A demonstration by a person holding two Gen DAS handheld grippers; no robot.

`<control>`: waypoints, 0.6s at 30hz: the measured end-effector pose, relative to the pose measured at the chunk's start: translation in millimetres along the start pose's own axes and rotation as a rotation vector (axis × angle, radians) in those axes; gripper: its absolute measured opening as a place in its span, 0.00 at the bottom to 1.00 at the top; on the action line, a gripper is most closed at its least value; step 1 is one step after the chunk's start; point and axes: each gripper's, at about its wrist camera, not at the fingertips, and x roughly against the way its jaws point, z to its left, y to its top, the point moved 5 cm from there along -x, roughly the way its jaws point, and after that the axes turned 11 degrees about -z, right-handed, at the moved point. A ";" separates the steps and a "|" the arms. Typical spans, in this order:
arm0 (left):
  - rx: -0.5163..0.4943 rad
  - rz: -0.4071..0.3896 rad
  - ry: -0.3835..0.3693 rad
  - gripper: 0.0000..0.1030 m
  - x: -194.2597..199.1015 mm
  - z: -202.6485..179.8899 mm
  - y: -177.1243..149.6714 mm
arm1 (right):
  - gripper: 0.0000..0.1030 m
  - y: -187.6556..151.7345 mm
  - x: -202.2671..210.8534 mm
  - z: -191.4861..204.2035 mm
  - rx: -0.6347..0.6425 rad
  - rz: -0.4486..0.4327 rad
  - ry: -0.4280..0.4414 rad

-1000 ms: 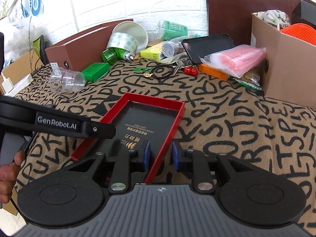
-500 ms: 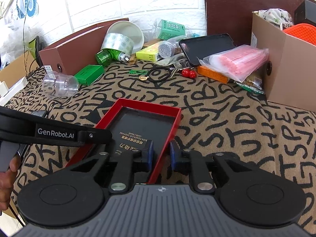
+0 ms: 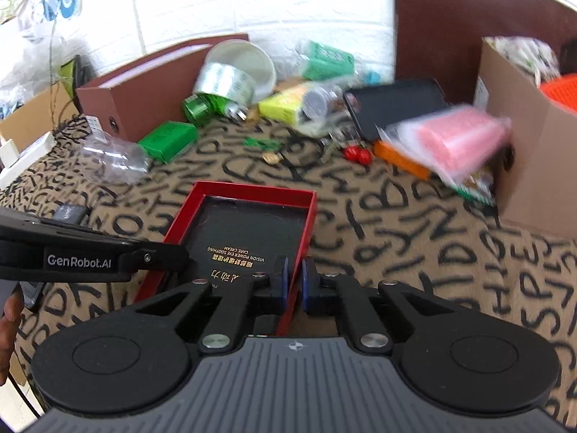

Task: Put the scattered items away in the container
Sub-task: 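Lift the red frame upright and carry it over the shoebox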

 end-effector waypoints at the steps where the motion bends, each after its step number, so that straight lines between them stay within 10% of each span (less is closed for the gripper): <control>1: 0.010 -0.014 0.005 0.06 3.5 3.4 3.5 | 0.08 5.5 0.1 3.4 0.009 -0.012 0.007; 18: 0.086 -0.356 0.088 0.07 76.2 61.7 138.7 | 0.05 157.9 -18.0 73.4 0.138 -0.299 0.147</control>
